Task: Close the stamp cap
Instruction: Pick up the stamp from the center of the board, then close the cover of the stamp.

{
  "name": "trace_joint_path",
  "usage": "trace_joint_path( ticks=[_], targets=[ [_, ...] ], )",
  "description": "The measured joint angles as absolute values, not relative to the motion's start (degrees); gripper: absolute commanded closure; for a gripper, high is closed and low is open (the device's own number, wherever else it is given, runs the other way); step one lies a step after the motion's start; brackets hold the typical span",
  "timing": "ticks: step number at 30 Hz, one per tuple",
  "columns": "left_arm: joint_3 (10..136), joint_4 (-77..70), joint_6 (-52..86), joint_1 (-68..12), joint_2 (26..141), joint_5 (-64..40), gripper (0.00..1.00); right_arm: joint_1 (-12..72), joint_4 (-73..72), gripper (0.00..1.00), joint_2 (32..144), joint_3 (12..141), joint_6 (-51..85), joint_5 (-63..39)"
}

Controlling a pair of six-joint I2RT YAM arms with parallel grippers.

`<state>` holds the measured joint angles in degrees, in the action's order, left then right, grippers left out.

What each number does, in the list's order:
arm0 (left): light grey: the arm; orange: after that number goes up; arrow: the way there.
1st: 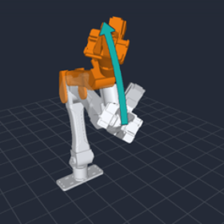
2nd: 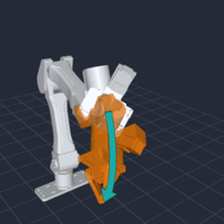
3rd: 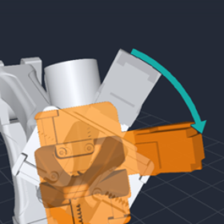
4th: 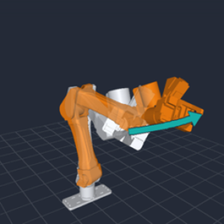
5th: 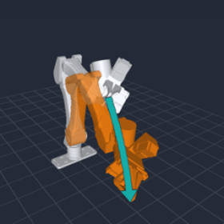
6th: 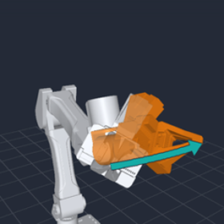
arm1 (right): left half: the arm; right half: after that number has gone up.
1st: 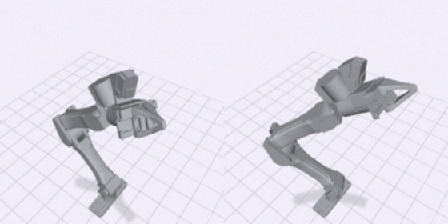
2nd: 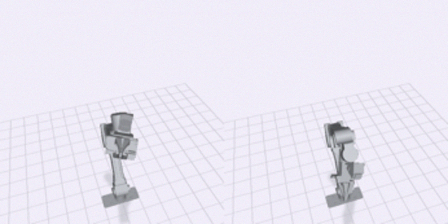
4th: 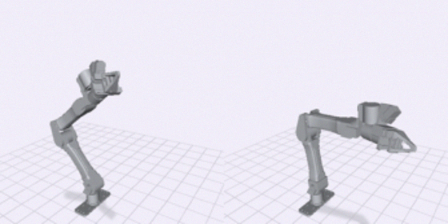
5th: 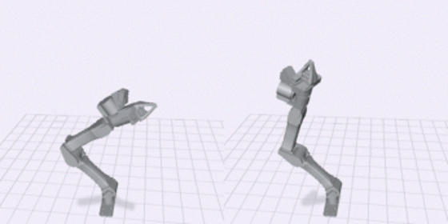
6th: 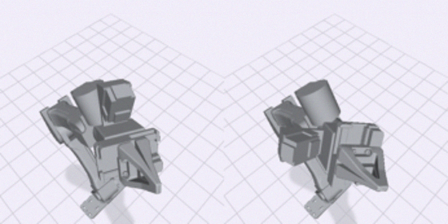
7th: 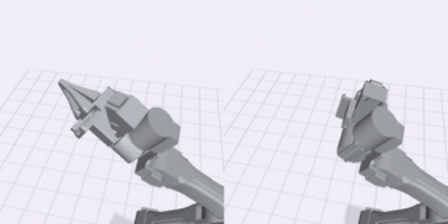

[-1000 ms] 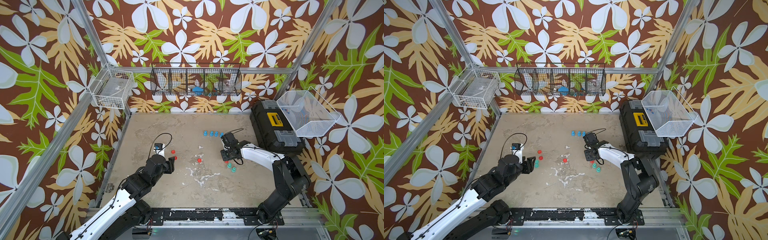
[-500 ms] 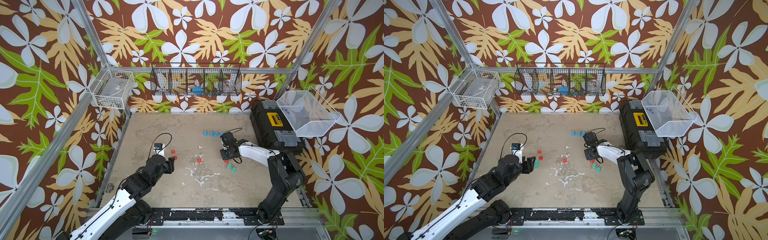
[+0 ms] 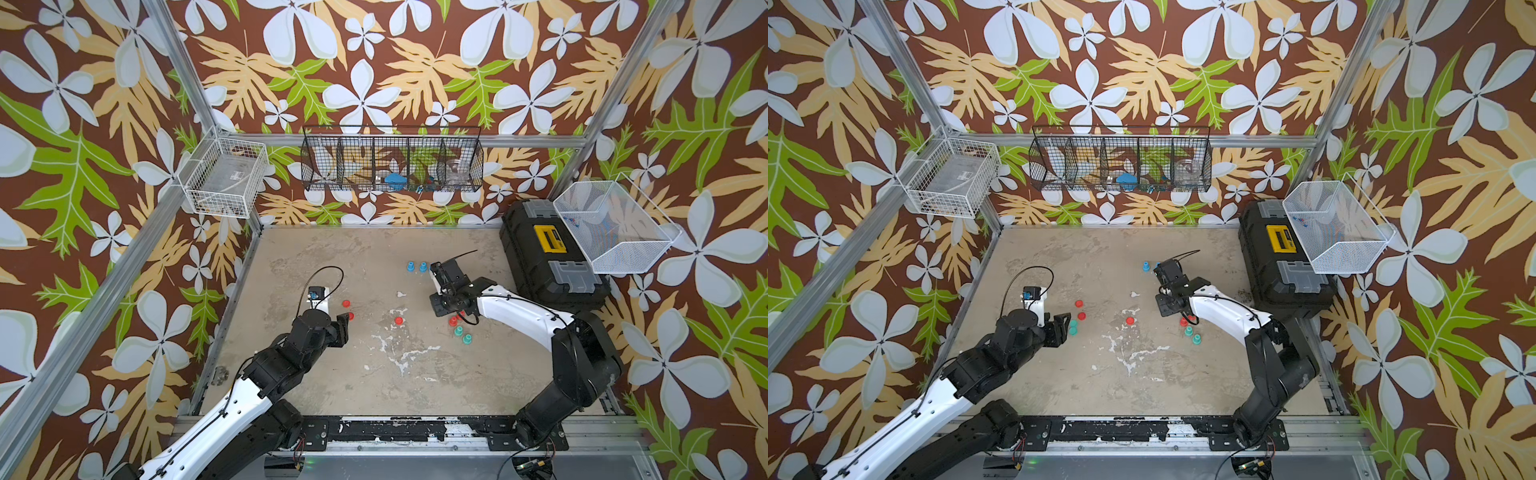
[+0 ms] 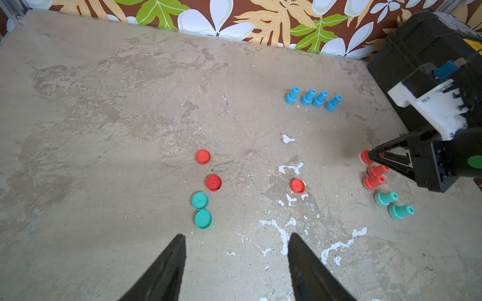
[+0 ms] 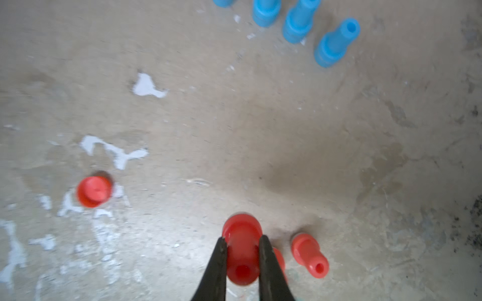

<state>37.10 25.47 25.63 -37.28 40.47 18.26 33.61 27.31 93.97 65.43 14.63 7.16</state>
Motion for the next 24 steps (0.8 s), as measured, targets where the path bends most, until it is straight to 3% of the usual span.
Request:
trace_joint_path(
  ticks=[13,24],
  targets=[
    [37.1,25.5,25.6,-37.3,40.5,19.2,0.36,47.1,27.0,0.89,100.1,71.4,17.9,4.4],
    [37.1,25.5,25.6,-37.3,40.5,19.4,0.36,47.7,26.6,0.90,105.0,73.4,18.9,4.5]
  ],
)
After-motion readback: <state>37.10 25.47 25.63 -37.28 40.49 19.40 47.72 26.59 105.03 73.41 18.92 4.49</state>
